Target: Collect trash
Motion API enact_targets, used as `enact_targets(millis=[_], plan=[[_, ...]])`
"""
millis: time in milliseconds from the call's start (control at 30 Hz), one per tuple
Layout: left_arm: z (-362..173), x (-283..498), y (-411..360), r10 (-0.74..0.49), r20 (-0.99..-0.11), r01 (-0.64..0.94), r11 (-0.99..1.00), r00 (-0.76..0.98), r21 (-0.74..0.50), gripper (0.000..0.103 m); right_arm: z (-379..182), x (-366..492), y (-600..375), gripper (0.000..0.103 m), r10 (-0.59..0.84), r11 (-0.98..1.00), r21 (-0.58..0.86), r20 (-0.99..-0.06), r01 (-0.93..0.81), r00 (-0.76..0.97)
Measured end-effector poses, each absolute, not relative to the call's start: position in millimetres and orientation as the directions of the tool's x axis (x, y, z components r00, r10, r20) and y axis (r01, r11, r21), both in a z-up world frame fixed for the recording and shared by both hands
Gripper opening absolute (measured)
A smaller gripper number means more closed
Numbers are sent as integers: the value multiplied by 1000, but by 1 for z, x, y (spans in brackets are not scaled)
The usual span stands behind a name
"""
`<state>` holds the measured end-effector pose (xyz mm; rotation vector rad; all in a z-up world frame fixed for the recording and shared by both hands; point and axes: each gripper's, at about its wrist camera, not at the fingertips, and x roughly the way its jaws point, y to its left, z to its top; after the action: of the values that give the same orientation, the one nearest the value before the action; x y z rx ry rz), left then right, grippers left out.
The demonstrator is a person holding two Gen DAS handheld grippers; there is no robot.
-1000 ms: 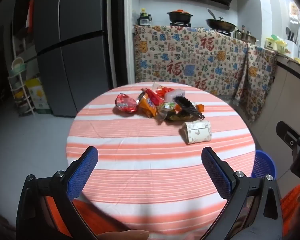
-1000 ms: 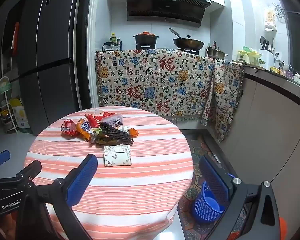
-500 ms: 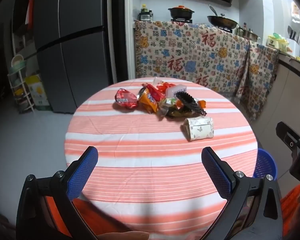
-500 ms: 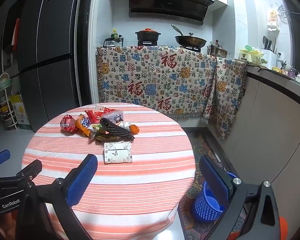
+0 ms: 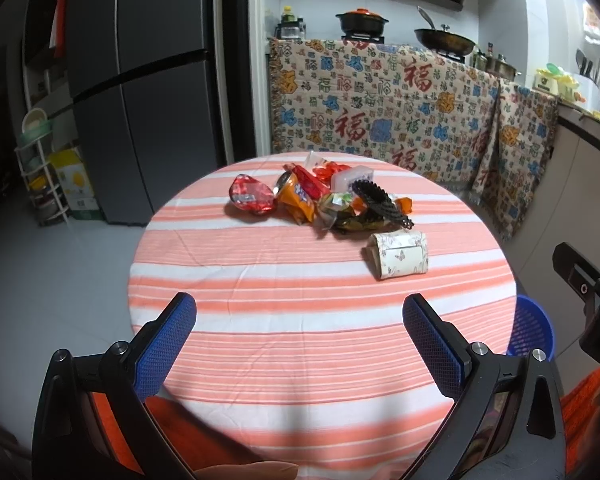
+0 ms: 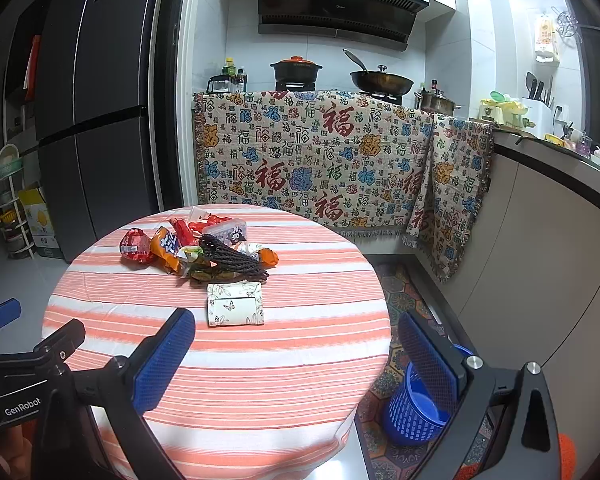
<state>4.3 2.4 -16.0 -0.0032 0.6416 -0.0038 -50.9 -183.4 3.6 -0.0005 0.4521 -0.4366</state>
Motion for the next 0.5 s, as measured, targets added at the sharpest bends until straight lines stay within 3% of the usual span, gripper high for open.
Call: enact_targets(millis=[500], plan=[[-14,6,2,-3,-602,2,1000,798,-3,103,4,-50,-183,103,-411,907,-97,-422,411,808]])
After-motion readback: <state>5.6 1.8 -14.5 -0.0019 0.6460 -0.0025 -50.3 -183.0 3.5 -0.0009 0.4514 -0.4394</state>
